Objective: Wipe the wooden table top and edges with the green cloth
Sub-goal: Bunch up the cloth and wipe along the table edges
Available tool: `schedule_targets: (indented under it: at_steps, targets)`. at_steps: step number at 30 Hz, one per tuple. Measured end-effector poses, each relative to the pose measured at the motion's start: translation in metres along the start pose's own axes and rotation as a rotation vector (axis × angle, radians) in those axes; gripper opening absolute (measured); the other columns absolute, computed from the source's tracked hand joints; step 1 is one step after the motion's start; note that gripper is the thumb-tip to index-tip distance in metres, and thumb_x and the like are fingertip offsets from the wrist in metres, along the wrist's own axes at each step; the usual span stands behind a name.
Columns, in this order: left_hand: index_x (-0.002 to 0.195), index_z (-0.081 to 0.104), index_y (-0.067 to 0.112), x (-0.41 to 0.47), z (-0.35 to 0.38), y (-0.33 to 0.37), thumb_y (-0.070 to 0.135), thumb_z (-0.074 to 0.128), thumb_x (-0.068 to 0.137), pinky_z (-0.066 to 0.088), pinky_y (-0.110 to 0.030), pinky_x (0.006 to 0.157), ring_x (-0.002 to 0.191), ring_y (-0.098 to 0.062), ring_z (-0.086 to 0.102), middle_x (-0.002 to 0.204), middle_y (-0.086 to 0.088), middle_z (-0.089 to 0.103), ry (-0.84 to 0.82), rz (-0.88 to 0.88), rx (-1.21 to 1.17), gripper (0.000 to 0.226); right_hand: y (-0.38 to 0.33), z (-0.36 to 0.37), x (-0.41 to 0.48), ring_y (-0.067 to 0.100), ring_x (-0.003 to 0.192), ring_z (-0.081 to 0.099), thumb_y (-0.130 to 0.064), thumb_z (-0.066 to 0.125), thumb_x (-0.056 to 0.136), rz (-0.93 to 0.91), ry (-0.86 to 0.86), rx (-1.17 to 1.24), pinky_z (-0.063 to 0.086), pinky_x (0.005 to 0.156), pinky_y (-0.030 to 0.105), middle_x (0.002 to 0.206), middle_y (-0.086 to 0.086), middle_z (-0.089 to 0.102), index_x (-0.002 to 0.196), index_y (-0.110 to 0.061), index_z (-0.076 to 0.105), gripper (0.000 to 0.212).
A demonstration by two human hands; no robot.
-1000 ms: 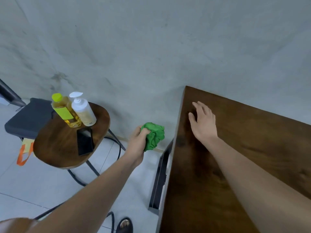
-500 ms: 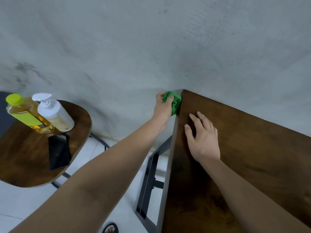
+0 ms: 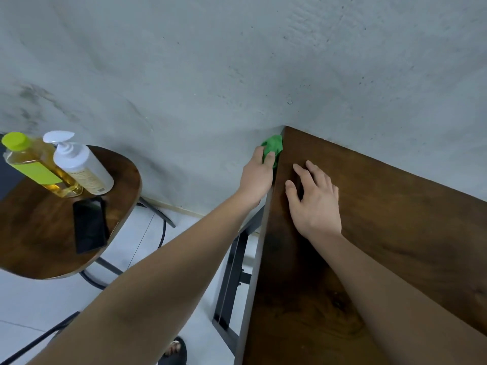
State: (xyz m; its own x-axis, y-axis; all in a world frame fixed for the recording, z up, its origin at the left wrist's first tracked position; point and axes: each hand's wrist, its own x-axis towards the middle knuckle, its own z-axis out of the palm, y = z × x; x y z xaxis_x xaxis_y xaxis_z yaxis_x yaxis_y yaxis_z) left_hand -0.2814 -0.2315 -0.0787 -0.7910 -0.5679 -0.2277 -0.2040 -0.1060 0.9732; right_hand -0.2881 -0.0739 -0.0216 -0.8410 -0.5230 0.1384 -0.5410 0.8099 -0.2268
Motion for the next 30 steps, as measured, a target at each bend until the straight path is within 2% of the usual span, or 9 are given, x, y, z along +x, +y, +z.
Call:
schedule_targets:
  at_steps: [2, 5, 10, 15, 19, 21, 23, 25, 30]
  targets:
    - [0.144, 0.055, 0.026, -0.029, -0.009, -0.006, 0.046, 0.040, 0.116, 0.056, -0.044, 0.096, 0.109, -0.021, 0.069, 0.119, -0.001, 0.072, -0.016, 0.007, 0.025, 0.037, -0.001, -0.001, -0.001, 0.025, 0.164, 0.032, -0.050, 0.045, 0.116, -0.003, -0.005, 0.008, 0.025, 0.133, 0.051, 0.176, 0.002, 0.041, 0.164, -0.030, 0.052, 0.053]
    - [0.137, 0.057, 0.035, -0.088, -0.022, -0.019, 0.048, 0.045, 0.115, 0.057, -0.042, 0.098, 0.105, -0.014, 0.071, 0.112, 0.007, 0.074, -0.036, -0.014, -0.036, 0.029, -0.002, -0.002, -0.003, 0.027, 0.163, 0.033, -0.050, 0.044, 0.115, -0.007, -0.007, 0.024, 0.026, 0.132, 0.053, 0.175, 0.004, 0.042, 0.163, -0.029, 0.053, 0.053]
    - [0.135, 0.061, 0.034, -0.201, -0.046, -0.039, 0.039, 0.046, 0.118, 0.053, -0.020, 0.084, 0.102, 0.000, 0.070, 0.108, 0.018, 0.074, -0.094, -0.039, -0.145, 0.023, -0.005, -0.008, -0.007, 0.030, 0.164, 0.032, -0.050, 0.044, 0.115, -0.002, -0.029, 0.032, 0.025, 0.133, 0.054, 0.175, 0.007, 0.041, 0.164, -0.026, 0.053, 0.054]
    - [0.134, 0.061, 0.033, -0.301, -0.066, -0.056, 0.037, 0.046, 0.117, 0.052, -0.016, 0.080, 0.095, -0.001, 0.071, 0.104, 0.014, 0.076, -0.110, -0.082, -0.109, 0.023, -0.007, -0.013, -0.013, 0.031, 0.164, 0.031, -0.050, 0.041, 0.116, -0.003, -0.057, 0.025, 0.024, 0.134, 0.054, 0.176, 0.008, 0.039, 0.165, -0.025, 0.050, 0.056]
    - [0.131, 0.061, 0.039, -0.371, -0.080, -0.073, 0.043, 0.046, 0.114, 0.060, -0.032, 0.083, 0.096, -0.019, 0.073, 0.104, 0.002, 0.075, -0.111, -0.086, -0.057, 0.024, -0.007, -0.012, -0.019, 0.034, 0.163, 0.034, -0.046, 0.039, 0.116, -0.021, -0.031, 0.010, 0.024, 0.134, 0.053, 0.175, 0.011, 0.041, 0.164, -0.021, 0.051, 0.055]
    - [0.125, 0.063, 0.045, -0.401, -0.086, -0.080, 0.043, 0.047, 0.112, 0.058, -0.028, 0.081, 0.092, -0.022, 0.071, 0.099, 0.000, 0.074, -0.094, -0.088, -0.055, 0.021, -0.007, -0.014, -0.023, 0.036, 0.161, 0.037, -0.043, 0.037, 0.117, -0.045, -0.009, -0.028, 0.027, 0.133, 0.054, 0.174, 0.011, 0.042, 0.163, -0.020, 0.052, 0.054]
    - [0.122, 0.064, 0.047, -0.420, -0.088, -0.084, 0.042, 0.047, 0.110, 0.056, -0.024, 0.080, 0.092, -0.022, 0.070, 0.100, 0.000, 0.074, -0.074, -0.098, -0.044, 0.021, -0.010, -0.017, -0.031, 0.037, 0.161, 0.036, -0.044, 0.035, 0.117, -0.042, -0.026, -0.034, 0.027, 0.132, 0.055, 0.175, 0.010, 0.040, 0.166, -0.021, 0.049, 0.055]
    - [0.128, 0.064, 0.042, -0.428, -0.088, -0.085, 0.043, 0.047, 0.110, 0.057, -0.023, 0.083, 0.095, -0.016, 0.072, 0.103, 0.005, 0.076, -0.064, -0.096, -0.028, 0.025, -0.015, -0.022, -0.047, 0.037, 0.164, 0.030, -0.047, 0.034, 0.118, -0.034, -0.064, -0.014, 0.024, 0.133, 0.055, 0.178, 0.010, 0.035, 0.169, -0.023, 0.043, 0.058]
    - [0.135, 0.066, 0.034, -0.396, -0.082, -0.077, 0.036, 0.050, 0.114, 0.055, -0.017, 0.086, 0.106, -0.009, 0.074, 0.112, 0.011, 0.078, -0.051, -0.057, -0.007, 0.026, -0.011, -0.025, -0.084, 0.033, 0.170, 0.020, -0.053, 0.029, 0.119, -0.117, -0.133, -0.067, 0.016, 0.136, 0.053, 0.182, 0.010, 0.027, 0.174, -0.026, 0.034, 0.062]
